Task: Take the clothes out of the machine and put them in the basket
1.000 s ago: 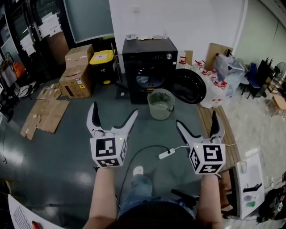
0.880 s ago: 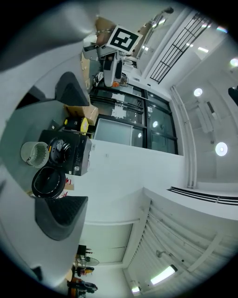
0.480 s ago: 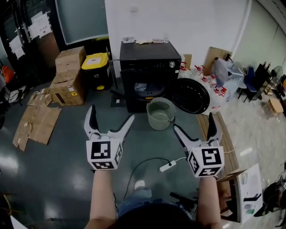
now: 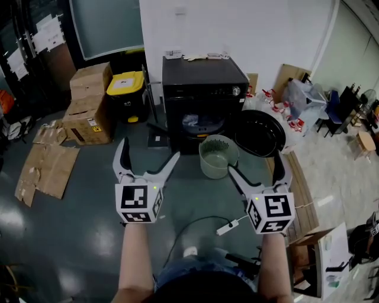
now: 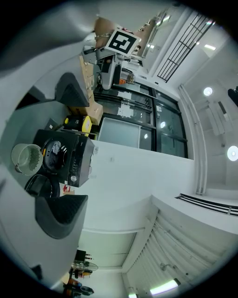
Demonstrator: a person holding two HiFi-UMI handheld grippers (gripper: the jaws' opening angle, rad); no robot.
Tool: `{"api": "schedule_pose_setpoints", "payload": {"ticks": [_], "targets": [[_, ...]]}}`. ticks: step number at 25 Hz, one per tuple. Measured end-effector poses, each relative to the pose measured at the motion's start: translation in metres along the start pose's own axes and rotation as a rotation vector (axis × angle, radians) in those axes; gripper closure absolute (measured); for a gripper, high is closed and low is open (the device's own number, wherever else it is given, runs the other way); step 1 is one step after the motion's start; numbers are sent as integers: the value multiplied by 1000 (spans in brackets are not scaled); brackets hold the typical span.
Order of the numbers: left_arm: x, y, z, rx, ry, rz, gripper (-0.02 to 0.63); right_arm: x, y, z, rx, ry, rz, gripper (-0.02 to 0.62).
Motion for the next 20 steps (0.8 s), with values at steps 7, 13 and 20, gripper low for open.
{"api": "schedule_pose_setpoints", "payload": {"ticks": [7, 13, 20], "targets": [[-9, -14, 23, 10, 29, 30, 38, -27, -16, 5, -28, 3, 43, 28], [-30, -26, 31, 14, 39, 51, 38, -57, -16, 2, -21, 27, 29, 28], [-78, -41, 41, 16, 46, 63, 38, -114, -26, -11, -26, 44, 26, 29]]}}
Point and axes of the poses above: the fingertips, and each gripper's own axes: x backward along the fingers, z to its left, y out of its top, the point moved 8 cm from there along x, backward along the fingers
